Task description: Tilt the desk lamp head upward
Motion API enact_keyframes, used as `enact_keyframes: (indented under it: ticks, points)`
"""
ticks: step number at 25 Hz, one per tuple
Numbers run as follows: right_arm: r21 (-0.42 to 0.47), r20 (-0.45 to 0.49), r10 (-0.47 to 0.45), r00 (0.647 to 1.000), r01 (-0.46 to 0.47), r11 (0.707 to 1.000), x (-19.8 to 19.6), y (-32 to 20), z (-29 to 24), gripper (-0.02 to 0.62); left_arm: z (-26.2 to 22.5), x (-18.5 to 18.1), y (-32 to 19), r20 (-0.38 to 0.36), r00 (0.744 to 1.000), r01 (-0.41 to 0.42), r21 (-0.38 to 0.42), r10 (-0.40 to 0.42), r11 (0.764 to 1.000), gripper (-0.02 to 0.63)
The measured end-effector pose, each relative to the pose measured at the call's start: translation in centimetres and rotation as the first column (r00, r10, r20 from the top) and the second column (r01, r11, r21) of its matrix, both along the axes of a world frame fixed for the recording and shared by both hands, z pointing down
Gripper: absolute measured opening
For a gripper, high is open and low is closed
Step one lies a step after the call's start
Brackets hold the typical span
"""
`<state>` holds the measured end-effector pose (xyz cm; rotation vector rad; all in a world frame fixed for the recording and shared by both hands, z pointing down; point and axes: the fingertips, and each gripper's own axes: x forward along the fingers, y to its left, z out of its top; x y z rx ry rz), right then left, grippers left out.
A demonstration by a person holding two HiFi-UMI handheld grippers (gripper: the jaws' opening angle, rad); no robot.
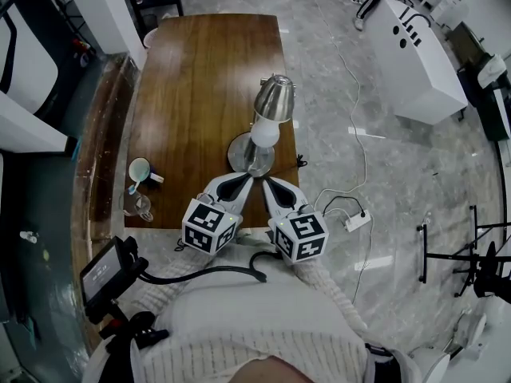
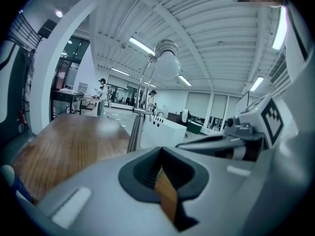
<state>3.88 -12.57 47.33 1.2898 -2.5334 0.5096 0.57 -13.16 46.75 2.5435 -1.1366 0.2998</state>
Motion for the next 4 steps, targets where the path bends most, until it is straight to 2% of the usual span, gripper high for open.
enact_keyframes:
  ticks: [4]
  points:
    - [-0.022,-0.006,-0.011,1.0,0.011,1.0,-0.29,0.25,0.79,-0.009,0.22,0.15,0.18,0.001,1.0,-0.014,0.002,0.014,1.0,0.008]
